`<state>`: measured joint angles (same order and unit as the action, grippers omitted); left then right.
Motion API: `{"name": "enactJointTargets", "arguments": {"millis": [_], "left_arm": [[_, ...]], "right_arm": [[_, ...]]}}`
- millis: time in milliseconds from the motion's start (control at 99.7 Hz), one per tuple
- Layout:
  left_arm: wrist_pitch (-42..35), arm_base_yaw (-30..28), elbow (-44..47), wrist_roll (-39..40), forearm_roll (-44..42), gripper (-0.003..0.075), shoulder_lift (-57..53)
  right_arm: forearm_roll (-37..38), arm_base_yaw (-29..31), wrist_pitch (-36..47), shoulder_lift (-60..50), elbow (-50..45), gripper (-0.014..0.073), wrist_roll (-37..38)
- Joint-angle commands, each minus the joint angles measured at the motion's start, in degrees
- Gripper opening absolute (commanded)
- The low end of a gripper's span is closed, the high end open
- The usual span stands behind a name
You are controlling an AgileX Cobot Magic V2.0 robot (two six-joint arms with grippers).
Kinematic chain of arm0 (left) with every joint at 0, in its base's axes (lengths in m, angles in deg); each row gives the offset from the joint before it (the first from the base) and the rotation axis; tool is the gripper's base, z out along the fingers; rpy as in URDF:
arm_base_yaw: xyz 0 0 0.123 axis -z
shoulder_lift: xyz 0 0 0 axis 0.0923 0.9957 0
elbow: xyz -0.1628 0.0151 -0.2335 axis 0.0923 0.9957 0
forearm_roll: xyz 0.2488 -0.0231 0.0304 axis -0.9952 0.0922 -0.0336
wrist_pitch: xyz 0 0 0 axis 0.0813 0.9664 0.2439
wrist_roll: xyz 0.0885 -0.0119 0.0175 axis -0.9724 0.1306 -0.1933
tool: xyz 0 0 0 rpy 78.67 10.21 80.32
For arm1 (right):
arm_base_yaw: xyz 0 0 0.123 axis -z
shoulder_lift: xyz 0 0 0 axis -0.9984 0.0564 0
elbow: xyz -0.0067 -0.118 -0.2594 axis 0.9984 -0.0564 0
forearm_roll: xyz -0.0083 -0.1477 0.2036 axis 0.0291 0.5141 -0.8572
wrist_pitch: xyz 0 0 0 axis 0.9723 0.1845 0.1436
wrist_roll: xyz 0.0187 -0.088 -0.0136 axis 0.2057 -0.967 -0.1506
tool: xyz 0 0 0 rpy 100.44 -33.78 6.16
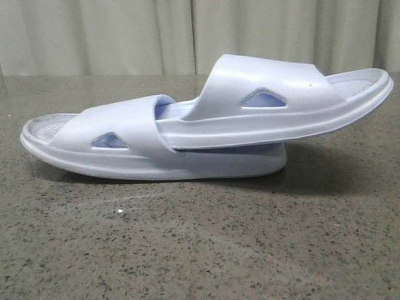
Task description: Insert blue slippers together front up
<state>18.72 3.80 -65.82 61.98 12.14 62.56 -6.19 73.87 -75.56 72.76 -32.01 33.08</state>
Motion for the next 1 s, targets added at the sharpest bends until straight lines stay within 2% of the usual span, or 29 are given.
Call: {"name": "enactJointTargets", "arguments": {"millis": [0, 130, 201, 271, 371, 441, 632, 993], "left_arm": [[-4.6, -0.2, 0.5, 0.6, -0.1, 0.0016, -1.7], [-4.6, -0.2, 0.5, 0.6, -0.1, 0.0016, -1.7], [-4.6, -0.2, 0.5, 0.6, -0.1, 0.0016, -1.7], [-4.6, -0.2, 0.5, 0.6, -0.1, 0.0016, -1.7], [-4.6, -0.2, 0.5, 0.6, -0.1, 0.0016, -1.7], [-4.6, -0.2, 0.5, 0.6, -0.1, 0.0016, -1.7], [-4.6, -0.2, 0.5, 0.6, -0.1, 0.0016, -1.7], [-4.6, -0.2, 0.5, 0.6, -0.1, 0.0016, -1.7]], "right_arm": [[0.3, 0.4, 4.4, 0.5, 1.4, -0.0107, -0.5], [0.3, 0.4, 4.3, 0.5, 1.3, -0.0107, -0.1], [1.4, 0.4, 4.4, 0.5, 1.0, -0.0107, 2.7], [8.7, 0.4, 5.0, 0.5, 0.2, -0.0107, 12.5], [23.7, 0.4, 5.2, 0.5, -1.2, -0.0107, 30.0], [28.7, 0.4, 5.2, 0.5, -2.2, -0.0107, 35.7], [29.0, 0.8, 5.6, -0.8, -5.6, -0.0107, 36.2], [28.0, 5.5, 8.1, -1.2, -10.5, -0.0107, 36.8]]}}
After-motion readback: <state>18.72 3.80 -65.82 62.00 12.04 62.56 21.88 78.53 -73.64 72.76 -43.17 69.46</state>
